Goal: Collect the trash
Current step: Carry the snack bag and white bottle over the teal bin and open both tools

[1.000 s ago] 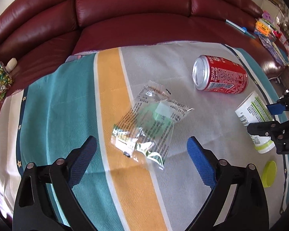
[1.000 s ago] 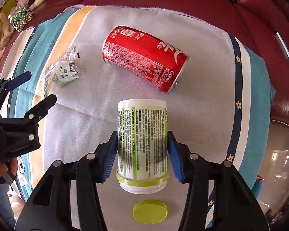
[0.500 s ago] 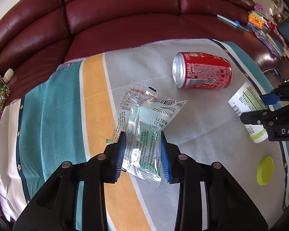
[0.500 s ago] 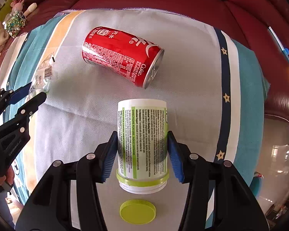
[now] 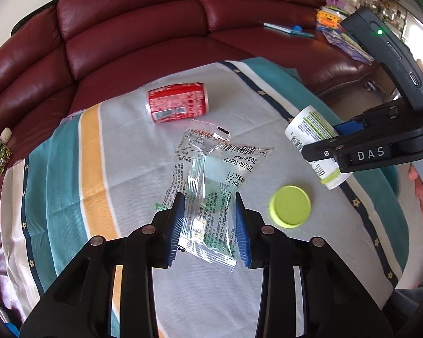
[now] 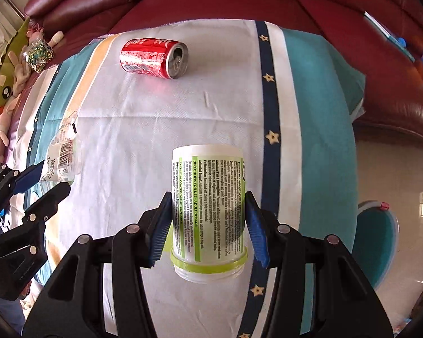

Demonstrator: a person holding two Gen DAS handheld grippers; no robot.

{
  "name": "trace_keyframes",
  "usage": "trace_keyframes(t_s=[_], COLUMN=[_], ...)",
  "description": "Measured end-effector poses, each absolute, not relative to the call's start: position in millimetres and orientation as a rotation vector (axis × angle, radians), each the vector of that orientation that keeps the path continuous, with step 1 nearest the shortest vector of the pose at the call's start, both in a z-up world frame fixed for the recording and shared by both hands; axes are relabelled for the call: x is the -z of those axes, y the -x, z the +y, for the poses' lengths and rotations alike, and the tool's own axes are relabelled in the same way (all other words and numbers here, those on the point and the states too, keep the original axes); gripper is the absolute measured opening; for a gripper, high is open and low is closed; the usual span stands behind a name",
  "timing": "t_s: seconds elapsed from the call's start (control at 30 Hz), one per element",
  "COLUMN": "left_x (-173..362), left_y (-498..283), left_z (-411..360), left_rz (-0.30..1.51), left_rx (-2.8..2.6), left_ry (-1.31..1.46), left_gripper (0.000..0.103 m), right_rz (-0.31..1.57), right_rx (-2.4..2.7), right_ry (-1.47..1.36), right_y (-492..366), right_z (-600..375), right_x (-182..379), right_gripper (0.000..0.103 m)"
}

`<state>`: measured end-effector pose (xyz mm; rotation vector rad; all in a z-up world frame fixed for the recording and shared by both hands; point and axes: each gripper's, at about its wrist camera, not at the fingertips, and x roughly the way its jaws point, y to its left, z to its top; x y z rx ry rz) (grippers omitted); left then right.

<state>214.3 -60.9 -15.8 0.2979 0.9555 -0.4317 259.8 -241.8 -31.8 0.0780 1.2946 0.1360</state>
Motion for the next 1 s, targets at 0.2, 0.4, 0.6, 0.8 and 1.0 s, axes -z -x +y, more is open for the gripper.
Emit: trace_keyframes(t_s=[0.2,0.4,0.6,0.8,1.0], left_x=[11.8,15.9,21.6,31.0,40.4], left_y=[-177.7,-150.6,-126.4,-103.2,-92.2], left_z=[-111.4,-169.0,-228.4,-286.8,-334.7], left_rz=[0.948,0.958,0.970,0.985,1.008], left_rx=[0.489,0.550,0.615,0.692,0.758], left_ry=[-0.337,-0.374,-0.424,-0.481,-0.514], left_gripper=[0.035,0.036,0.036,0.036,0.036], right_rz=[1.271,1.231,1.185,1.155,1.135], right_rx=[-0.089,-0.028,0.045,0.085,0.121], right_ry=[-0.129,-0.208,-0.283,-0.348,-0.401], right_y=[-208.7,-163.5,-118.2,-82.7,-58.5], right_z=[-306.1,-375.0,-442.9,-490.3,-528.6], right_x=[29.6,30.2,32.9,38.1,43.2], right_gripper=[0.048,0.048,0.048,0.048,0.048])
